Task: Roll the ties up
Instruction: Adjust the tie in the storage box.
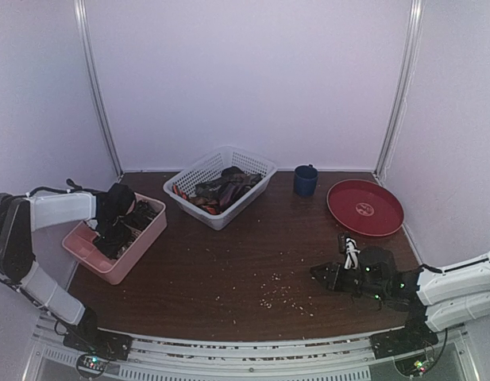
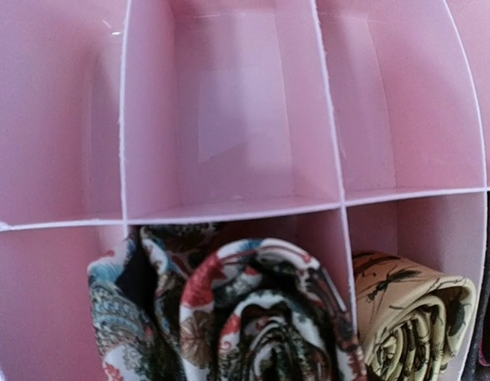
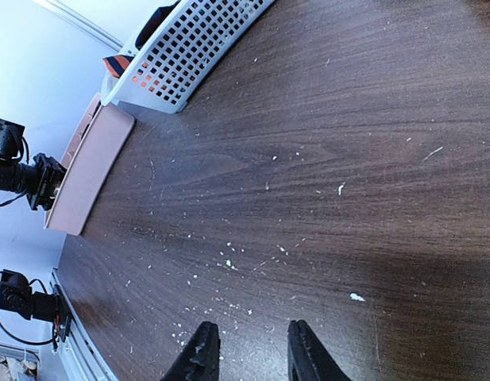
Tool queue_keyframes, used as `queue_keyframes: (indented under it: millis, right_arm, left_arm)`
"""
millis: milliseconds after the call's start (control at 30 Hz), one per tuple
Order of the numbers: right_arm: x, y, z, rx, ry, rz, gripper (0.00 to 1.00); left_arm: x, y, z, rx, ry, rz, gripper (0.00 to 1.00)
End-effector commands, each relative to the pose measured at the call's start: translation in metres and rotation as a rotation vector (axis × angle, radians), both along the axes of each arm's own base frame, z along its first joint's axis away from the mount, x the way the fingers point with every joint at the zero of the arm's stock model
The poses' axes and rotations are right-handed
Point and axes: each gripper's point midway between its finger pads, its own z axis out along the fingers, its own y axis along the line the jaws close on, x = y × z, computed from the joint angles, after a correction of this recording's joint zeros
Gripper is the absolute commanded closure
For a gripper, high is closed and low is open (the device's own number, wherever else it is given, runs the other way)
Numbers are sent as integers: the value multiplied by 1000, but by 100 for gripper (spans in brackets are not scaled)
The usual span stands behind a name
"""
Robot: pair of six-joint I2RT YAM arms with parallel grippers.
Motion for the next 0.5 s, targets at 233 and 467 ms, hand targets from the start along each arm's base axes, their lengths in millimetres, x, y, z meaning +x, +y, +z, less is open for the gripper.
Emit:
queue_keyframes:
  millis: [233, 467]
  right_arm:
    - [3, -1, 4, -2, -17, -12, 69]
    - [4, 0, 6, 0, -17, -10, 69]
  left_arm:
    - [-18, -2, -2, -9, 66, 5, 45]
    - [-20, -6, -4, -25, 95, 5, 35]
